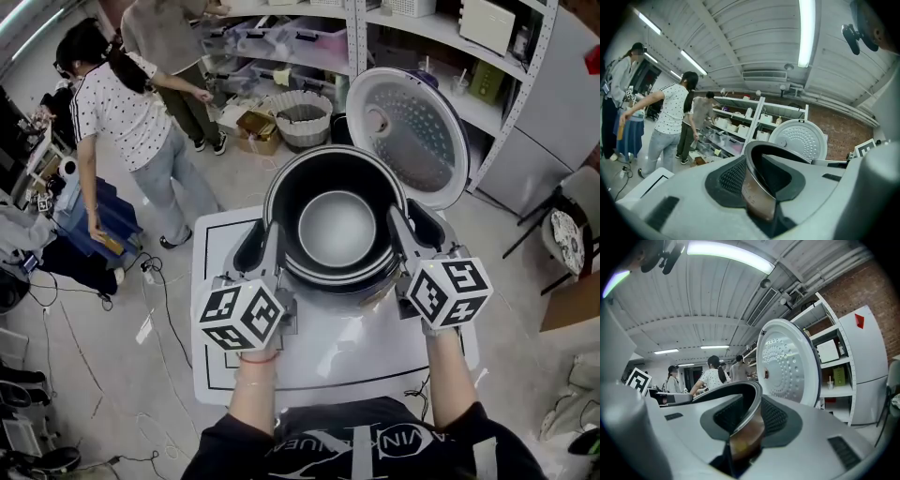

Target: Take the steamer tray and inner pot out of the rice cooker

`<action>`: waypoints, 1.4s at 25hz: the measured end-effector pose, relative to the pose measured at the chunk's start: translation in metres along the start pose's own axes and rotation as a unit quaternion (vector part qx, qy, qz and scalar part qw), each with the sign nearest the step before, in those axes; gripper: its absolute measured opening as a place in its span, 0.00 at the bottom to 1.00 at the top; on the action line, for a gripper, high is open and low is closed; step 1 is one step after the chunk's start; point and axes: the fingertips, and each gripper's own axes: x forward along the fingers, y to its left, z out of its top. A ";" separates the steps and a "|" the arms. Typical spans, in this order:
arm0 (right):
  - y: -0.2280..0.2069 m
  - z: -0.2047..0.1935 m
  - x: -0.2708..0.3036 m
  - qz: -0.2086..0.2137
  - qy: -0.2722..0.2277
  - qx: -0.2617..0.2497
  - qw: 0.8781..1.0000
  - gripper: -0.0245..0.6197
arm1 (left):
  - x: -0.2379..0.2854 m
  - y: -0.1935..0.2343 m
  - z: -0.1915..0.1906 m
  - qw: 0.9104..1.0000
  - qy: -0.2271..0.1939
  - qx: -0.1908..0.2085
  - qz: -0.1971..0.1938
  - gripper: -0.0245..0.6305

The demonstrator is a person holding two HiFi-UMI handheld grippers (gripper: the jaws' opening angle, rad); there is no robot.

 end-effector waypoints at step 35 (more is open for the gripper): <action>0.183 0.034 -0.095 0.083 -0.079 0.017 0.993 0.20 | -0.209 0.038 0.068 0.994 -0.100 -0.008 0.043 0.17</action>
